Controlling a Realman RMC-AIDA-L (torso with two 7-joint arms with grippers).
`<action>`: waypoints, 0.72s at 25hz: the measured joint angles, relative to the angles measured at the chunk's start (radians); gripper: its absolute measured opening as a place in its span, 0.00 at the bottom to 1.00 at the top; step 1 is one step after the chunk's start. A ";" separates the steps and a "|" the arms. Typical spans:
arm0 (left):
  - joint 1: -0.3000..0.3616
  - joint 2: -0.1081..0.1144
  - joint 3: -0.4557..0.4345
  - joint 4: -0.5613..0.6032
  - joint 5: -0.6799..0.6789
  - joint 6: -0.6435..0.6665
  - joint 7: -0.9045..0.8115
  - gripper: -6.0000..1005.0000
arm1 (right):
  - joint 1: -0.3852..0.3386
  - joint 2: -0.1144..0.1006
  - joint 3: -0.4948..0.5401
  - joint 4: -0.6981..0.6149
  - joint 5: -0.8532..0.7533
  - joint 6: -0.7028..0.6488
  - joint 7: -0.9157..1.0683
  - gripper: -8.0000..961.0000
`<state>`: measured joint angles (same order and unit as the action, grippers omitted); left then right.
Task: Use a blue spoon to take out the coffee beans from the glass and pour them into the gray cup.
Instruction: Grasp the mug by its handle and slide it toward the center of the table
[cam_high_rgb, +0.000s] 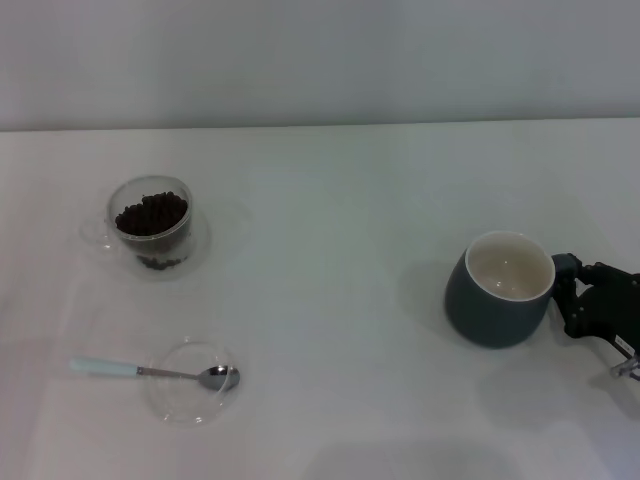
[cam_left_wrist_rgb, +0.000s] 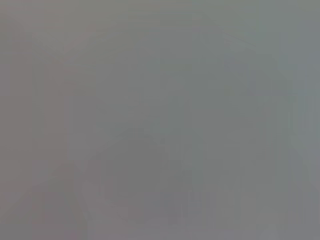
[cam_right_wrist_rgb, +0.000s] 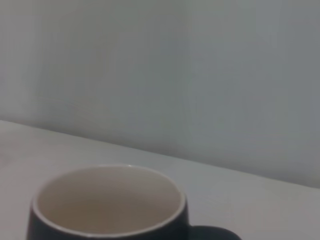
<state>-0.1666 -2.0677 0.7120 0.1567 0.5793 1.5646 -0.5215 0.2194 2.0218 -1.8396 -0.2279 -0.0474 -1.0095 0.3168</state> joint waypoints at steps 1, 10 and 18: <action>0.001 0.000 0.000 0.000 0.000 0.000 0.000 0.87 | 0.000 0.000 -0.001 -0.002 0.000 0.000 0.000 0.24; 0.002 0.000 0.000 -0.002 -0.001 -0.001 0.001 0.87 | -0.001 0.000 -0.024 -0.017 0.000 -0.005 0.001 0.12; 0.002 0.000 0.001 -0.002 0.000 -0.002 0.001 0.87 | -0.003 0.000 -0.056 -0.031 0.000 -0.006 0.008 0.12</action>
<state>-0.1641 -2.0677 0.7125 0.1547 0.5794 1.5630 -0.5200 0.2168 2.0218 -1.8958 -0.2585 -0.0477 -1.0154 0.3248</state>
